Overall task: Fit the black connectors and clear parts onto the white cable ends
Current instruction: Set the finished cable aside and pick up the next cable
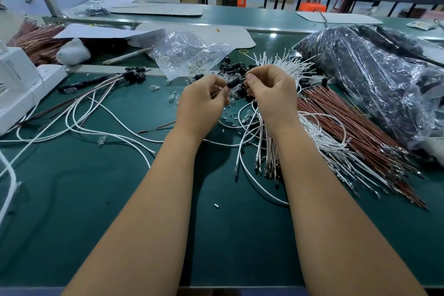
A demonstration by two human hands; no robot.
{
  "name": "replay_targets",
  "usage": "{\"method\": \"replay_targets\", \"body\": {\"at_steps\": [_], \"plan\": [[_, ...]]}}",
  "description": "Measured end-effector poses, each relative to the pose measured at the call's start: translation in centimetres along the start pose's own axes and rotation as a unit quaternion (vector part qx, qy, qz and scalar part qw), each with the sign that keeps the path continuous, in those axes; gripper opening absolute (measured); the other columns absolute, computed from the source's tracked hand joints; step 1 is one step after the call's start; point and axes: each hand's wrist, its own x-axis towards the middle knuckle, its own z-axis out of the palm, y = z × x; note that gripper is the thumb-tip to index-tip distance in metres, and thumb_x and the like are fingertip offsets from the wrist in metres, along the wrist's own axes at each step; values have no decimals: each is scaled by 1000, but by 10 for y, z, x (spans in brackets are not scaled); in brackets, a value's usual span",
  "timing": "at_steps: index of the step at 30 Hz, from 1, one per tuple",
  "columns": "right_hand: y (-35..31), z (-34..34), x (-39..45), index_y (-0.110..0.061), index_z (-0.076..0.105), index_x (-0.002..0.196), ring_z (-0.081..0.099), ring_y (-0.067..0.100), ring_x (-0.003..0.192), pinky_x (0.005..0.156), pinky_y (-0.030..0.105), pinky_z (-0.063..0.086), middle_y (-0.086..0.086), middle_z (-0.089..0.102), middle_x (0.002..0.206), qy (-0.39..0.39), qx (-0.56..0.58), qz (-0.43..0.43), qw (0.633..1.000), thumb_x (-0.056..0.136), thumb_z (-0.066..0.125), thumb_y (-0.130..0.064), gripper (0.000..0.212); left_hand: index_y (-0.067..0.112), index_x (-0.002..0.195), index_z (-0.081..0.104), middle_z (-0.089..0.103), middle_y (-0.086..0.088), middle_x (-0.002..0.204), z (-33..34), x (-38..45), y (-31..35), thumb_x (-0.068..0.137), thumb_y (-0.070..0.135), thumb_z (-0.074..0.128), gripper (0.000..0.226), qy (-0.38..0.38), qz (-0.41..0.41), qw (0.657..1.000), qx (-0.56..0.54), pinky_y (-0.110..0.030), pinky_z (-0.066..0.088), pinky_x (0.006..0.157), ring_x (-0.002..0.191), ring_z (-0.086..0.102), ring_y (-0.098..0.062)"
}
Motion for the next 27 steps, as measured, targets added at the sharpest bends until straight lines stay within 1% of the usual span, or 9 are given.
{"method": "replay_targets", "body": {"at_steps": [2, 5, 7, 11, 17, 19, 21, 23, 27], "plan": [[1, 0, 0, -19, 64, 81, 59, 11, 68, 67, 25, 54, -1, 64, 74, 0, -9, -2, 1000, 90, 63, -5, 16, 15, 90, 64, 70, 7, 70, 1, 0, -1, 90, 18, 61, 4, -8, 11, 1000, 18, -29, 52, 64, 61, 61, -4], [1, 0, 1, -21, 63, 80, 60, 12, 69, 69, 27, 54, -1, 64, 74, -2, -5, 0, 1000, 90, 62, -4, 20, 13, 86, 66, 70, 3, 73, 1, 1, -1, 89, 17, 62, 6, -16, 23, 999, 26, -41, 54, 71, 73, 66, -19], [2, 1, 2, -20, 64, 79, 61, 12, 70, 69, 26, 56, 0, 65, 74, -5, 0, 9, 1000, 90, 63, -4, 20, 13, 85, 67, 69, 2, 73, 1, 1, -1, 89, 18, 62, 8, -9, 28, 999, 30, -42, 54, 70, 72, 65, -20], [4, 1, 4, -20, 65, 77, 63, 17, 72, 72, 32, 58, 4, 67, 76, -8, -9, 30, 999, 89, 64, -5, 19, 12, 86, 67, 68, 1, 74, 1, 1, -1, 88, 17, 62, 8, -1, 38, 999, 32, -42, 54, 69, 73, 64, -19], [5, 1, 4, -18, 65, 77, 64, 15, 70, 71, 32, 58, 4, 67, 75, -10, -11, 29, 999, 90, 63, -5, 18, 11, 84, 67, 68, -2, 73, 1, 0, 0, 89, 20, 63, 11, -15, 32, 999, 35, -43, 53, 68, 71, 64, -22], [6, 2, 4, -17, 66, 78, 64, 15, 69, 73, 36, 59, 6, 67, 76, -14, -17, 27, 999, 89, 64, -5, 16, 12, 82, 67, 68, -3, 71, 0, 0, 1, 89, 22, 63, 13, -17, 30, 999, 38, -43, 53, 68, 69, 64, -23], [6, 3, 4, -16, 66, 80, 66, 23, 73, 76, 42, 58, 8, 68, 78, -18, -26, 27, 999, 89, 64, -6, 14, 12, 81, 67, 68, -3, 70, 0, -1, 2, 89, 21, 63, 13, -19, 29, 999, 32, -43, 53, 68, 68, 64, -24], [6, 3, 4, -15, 67, 81, 67, 26, 77, 77, 44, 58, 10, 69, 80, -20, -26, 29, 999, 89, 64, -5, 13, 11, 83, 68, 69, -2, 70, 0, -1, 3, 89, 17, 61, 11, -16, 22, 1000, 15, -42, 54, 68, 68, 64, -22], [5, 3, 3, -14, 69, 85, 67, 24, 76, 77, 43, 57, 6, 70, 78, -15, -61, 2, 998, 89, 64, -7, 9, 10, 80, 68, 69, -4, 69, 1, -1, 4, 89, 13, 60, 12, 2, -9, 1000, -23, -36, 50, 63, 64, 62, -22]]}}
